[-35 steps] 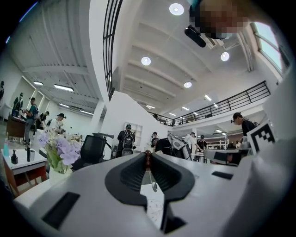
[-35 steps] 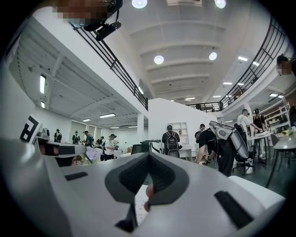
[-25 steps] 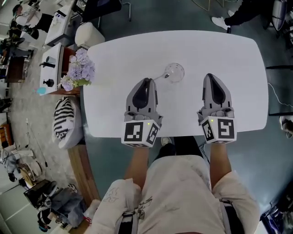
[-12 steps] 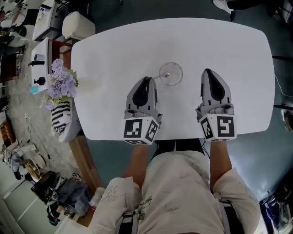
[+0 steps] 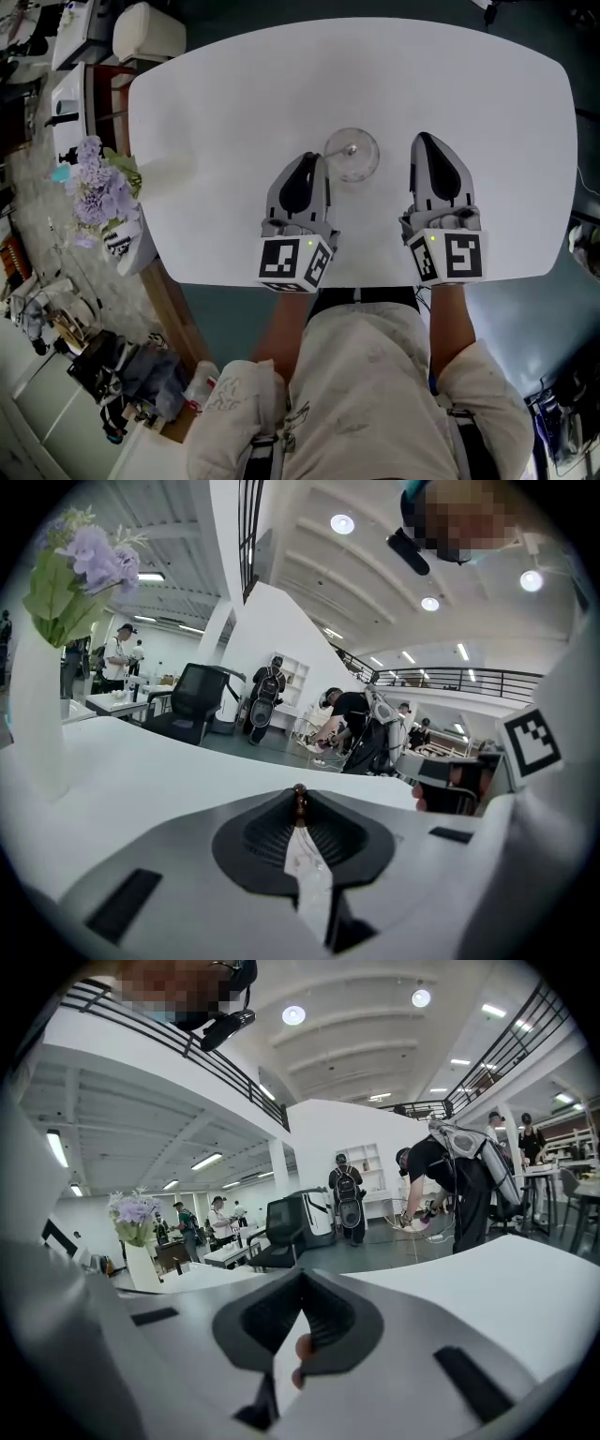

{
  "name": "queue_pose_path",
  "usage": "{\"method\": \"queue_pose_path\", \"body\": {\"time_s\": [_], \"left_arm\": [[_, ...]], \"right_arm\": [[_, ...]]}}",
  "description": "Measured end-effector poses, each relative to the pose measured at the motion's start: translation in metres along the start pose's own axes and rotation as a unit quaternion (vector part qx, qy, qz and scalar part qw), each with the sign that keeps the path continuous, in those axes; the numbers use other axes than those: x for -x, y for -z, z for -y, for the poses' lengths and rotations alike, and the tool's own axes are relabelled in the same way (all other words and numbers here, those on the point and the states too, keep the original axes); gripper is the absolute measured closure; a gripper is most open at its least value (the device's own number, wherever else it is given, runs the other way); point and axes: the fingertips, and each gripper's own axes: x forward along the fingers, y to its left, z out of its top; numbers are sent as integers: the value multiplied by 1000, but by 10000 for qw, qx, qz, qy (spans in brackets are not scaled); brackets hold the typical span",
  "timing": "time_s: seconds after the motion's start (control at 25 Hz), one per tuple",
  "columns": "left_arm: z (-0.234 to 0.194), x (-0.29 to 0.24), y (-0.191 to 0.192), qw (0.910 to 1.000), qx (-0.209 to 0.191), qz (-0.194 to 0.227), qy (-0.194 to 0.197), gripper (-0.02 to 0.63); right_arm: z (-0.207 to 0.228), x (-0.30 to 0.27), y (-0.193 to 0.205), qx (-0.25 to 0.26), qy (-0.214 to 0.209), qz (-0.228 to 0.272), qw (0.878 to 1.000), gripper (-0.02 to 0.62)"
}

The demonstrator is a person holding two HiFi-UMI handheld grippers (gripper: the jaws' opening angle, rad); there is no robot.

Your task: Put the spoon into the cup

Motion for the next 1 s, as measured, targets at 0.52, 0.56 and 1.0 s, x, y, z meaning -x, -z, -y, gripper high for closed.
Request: {"method": "queue_pose_path", "body": {"time_s": [0.52,0.56,1.0], "left_arm": [[-3,-14,21,9999,-70,-86,26,566],[-4,-15,21,9999,-106,-73,13,565],[-2,-6,18,9993,-360,-52,64,478]], "right_arm": [[-1,-16,18,-91,-84,-147,9998,603],[-3,-17,19,-94,-91,-147,9998,603],[-12,-7,10,-36,-104,-55,9999,603]]}}
